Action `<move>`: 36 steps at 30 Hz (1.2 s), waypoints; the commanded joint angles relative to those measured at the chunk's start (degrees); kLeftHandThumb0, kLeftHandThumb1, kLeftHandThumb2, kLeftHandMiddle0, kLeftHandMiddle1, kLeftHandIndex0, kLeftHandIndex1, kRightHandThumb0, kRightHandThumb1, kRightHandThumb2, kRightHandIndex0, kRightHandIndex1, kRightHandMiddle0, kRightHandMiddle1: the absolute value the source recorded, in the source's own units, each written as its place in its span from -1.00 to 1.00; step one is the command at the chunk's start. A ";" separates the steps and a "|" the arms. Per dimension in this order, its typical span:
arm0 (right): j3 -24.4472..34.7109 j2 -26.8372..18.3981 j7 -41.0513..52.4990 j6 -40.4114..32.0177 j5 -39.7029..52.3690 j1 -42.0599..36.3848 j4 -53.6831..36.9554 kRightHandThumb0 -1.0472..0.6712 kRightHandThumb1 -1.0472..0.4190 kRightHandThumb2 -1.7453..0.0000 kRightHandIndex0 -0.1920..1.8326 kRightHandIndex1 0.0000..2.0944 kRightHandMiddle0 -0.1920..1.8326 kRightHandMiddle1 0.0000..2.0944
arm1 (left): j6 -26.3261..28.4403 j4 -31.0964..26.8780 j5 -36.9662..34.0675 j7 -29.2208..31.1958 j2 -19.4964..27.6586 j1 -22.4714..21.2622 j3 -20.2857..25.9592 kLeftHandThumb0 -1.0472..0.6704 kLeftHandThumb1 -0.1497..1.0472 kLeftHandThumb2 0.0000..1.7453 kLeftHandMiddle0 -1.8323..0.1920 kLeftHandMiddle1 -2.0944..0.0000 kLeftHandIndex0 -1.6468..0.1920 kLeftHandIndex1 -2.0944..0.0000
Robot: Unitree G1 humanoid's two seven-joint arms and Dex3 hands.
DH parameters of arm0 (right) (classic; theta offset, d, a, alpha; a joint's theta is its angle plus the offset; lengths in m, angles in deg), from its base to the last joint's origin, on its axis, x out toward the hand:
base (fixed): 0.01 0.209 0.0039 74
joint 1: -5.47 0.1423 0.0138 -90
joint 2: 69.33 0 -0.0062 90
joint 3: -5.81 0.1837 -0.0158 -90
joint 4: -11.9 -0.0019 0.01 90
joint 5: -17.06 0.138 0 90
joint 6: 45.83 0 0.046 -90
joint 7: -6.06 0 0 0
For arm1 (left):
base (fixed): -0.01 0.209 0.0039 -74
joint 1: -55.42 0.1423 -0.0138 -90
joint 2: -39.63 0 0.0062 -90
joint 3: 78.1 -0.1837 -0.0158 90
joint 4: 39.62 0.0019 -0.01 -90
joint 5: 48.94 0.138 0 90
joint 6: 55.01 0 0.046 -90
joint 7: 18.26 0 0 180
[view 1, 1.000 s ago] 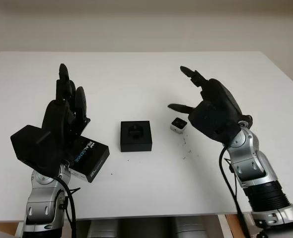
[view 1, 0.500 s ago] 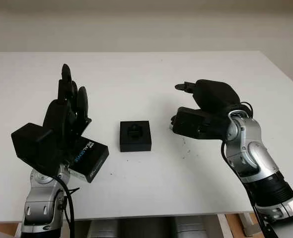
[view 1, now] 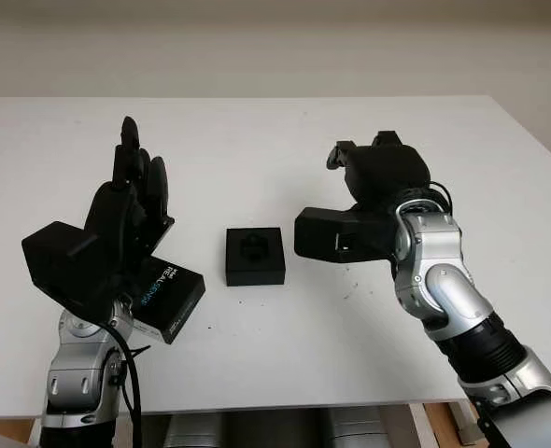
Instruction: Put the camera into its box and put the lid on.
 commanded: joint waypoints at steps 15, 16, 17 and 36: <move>-1.65 3.56 0.60 -1.05 -4.26 0.39 3.83 -0.81 -0.93 0.94 -0.81 0.05 -0.69 -0.15 | -0.39 0.22 -0.01 0.30 1.21 -1.07 0.47 -0.74 1.00 -0.27 1.00 1.00 1.00 1.00; -1.70 3.46 0.60 -1.02 -4.49 0.11 3.79 -0.82 -0.93 0.94 -0.80 0.04 -0.68 -0.17 | -0.54 0.31 -0.01 0.31 1.19 -1.12 0.48 -0.74 1.00 -0.27 1.00 1.00 1.00 1.00; -1.61 3.54 0.41 -1.14 -4.55 -0.23 3.70 -0.82 -0.93 0.94 -0.80 0.04 -0.68 -0.17 | -0.67 0.41 -0.19 0.32 1.08 -1.19 0.59 -0.74 1.00 -0.27 1.00 1.00 1.00 1.00; -1.68 2.86 3.92 -3.46 -9.38 -4.81 2.35 -0.81 -0.93 0.94 -0.88 0.15 -0.74 0.01 | -0.28 0.28 0.24 0.21 1.43 -1.39 0.66 -0.73 1.00 -0.27 1.00 1.00 1.00 1.00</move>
